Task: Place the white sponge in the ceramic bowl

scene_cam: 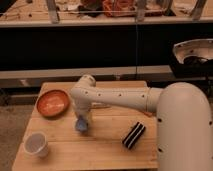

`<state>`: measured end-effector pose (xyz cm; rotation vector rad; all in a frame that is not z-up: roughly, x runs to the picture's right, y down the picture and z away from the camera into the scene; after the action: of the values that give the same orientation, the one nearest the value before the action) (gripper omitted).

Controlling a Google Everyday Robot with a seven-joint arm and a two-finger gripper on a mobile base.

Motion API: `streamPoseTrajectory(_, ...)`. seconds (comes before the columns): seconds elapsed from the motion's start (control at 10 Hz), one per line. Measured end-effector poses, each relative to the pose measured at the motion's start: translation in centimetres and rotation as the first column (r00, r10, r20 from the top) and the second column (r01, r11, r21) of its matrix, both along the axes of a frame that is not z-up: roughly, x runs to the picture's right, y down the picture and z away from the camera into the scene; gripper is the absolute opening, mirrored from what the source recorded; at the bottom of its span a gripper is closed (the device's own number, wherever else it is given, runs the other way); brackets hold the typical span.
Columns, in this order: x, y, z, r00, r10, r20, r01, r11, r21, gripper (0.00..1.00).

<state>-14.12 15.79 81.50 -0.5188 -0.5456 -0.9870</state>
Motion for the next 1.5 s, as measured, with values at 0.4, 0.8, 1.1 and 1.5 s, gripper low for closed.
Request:
streamPoseTrajectory(0.4,-2.2,-1.9,0.5,1.000,-0.006,0.005,0.006,0.9999,0.015,0.00)
streamPoseTrajectory(0.8,-4.8,-4.6,1.6,1.000,-0.018,0.006,0.017,0.9992,0.035,0.00)
streamPoseTrajectory(1.1,-6.9,-6.4,2.5,0.999,-0.034,0.011,0.033,0.9982,0.051,0.00)
streamPoseTrajectory(1.5,-10.6,-8.5,3.4,0.998,-0.058,0.024,0.056,0.9956,0.075,0.00)
